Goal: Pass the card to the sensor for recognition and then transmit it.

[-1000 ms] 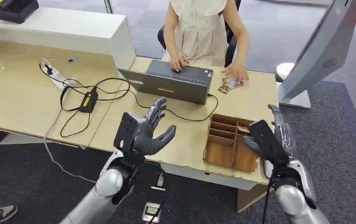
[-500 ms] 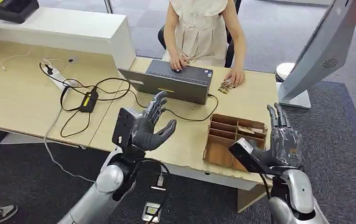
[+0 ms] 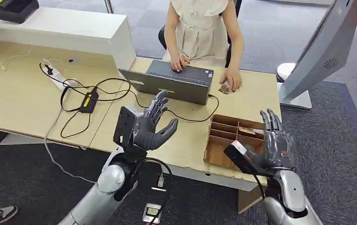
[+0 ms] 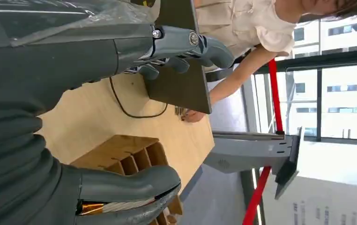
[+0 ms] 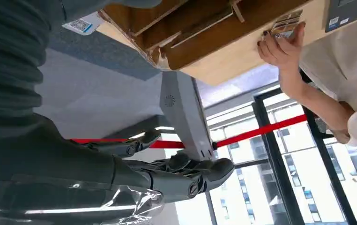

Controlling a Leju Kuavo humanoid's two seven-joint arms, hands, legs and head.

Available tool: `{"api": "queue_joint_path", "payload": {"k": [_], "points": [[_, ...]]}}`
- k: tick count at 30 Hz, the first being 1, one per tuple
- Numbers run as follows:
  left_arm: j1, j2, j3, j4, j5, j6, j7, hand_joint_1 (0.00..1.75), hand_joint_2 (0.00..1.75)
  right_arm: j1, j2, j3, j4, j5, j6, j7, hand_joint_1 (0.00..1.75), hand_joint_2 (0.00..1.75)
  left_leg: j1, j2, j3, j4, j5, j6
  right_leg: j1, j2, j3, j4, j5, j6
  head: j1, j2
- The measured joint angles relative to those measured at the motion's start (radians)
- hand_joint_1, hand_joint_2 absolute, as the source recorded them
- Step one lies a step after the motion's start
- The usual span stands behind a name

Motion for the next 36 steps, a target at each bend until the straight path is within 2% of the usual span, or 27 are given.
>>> {"api": "queue_joint_path", "payload": {"k": [11,17,26,36], "points": [[-0.005,0.0,-0.016,0.0,0.006,-0.003,0.0,0.0,1.75,-0.023,0.011,0.017,0.066,-0.018,-0.012,-0.001,0.0,1.75,0.0,0.0,0.0,0.0,0.0,0.0,0.0,0.0,0.0,0.0,0.0,0.0,0.0,0.0],[-0.009,0.0,-0.024,0.0,0.006,-0.012,0.002,0.0,1.75,-0.042,0.017,0.027,0.102,0.019,-0.037,0.003,0.0,1.75,0.0,0.0,0.0,0.0,0.0,0.0,0.0,0.0,0.0,0.0,0.0,0.0,0.0,0.0],[-0.022,-0.016,-0.039,0.002,0.009,-0.052,0.006,0.0,1.75,-0.085,0.033,0.036,0.169,0.006,-0.068,-0.002,0.0,1.75,0.0,0.0,0.0,0.0,0.0,0.0,0.0,0.0,0.0,0.0,0.0,0.0,0.0,0.0],[-0.028,-0.025,-0.047,0.003,0.015,-0.045,0.007,0.0,1.75,-0.108,0.049,0.041,0.227,-0.017,-0.075,-0.008,0.0,1.75,0.0,0.0,0.0,0.0,0.0,0.0,0.0,0.0,0.0,0.0,0.0,0.0,0.0,0.0]]}}
